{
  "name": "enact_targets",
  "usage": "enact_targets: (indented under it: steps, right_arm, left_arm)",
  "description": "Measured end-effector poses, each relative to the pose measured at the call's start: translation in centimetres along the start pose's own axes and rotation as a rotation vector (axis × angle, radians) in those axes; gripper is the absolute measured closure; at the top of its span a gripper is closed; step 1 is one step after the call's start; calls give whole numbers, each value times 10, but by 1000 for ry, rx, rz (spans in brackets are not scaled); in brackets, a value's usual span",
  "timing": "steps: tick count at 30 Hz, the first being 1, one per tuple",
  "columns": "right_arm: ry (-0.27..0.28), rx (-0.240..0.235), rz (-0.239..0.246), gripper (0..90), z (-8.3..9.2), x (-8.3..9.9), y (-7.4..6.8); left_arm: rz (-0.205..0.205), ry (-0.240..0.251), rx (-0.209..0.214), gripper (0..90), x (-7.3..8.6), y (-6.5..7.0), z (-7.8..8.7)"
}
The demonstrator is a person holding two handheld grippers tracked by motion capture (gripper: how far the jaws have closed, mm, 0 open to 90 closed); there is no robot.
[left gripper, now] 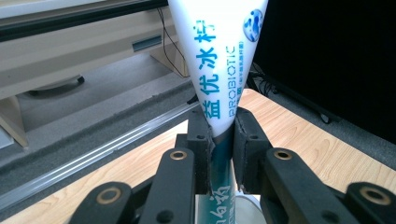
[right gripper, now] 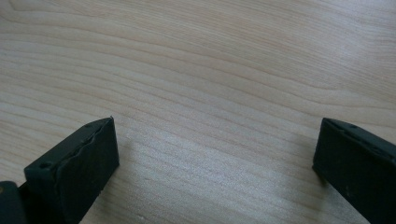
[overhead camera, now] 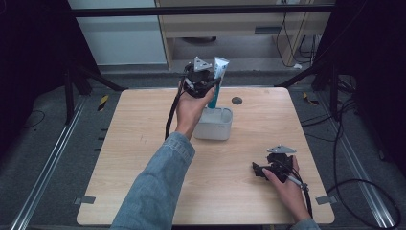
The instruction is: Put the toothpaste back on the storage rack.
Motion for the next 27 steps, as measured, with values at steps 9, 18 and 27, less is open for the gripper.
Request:
enact_targets:
  steps: [9, 18, 27]
  right_arm:
    - [0, -1, -1, 4, 0, 0, 0]
    - [-3, -1, 0, 4, 0, 0, 0]
    - [-4, -3, -2, 4, 1, 0, 0]
  left_arm:
    - [-7, 38, -3, 785, 10, 1, -1]
    - [-5, 36, -14, 785, 25, -1, -4]
    - [9, 29, -7, 785, 45, -2, -9]
Point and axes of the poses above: each handheld gripper's, and its own axes: z roughly backward along the jaws, x roughly out of its underside, y roughly to its right, the point moved 3 cm from there along -z, roughly forward along the jaws, and after that the axes turned 5 degrees about y, right-handed, at the moved point
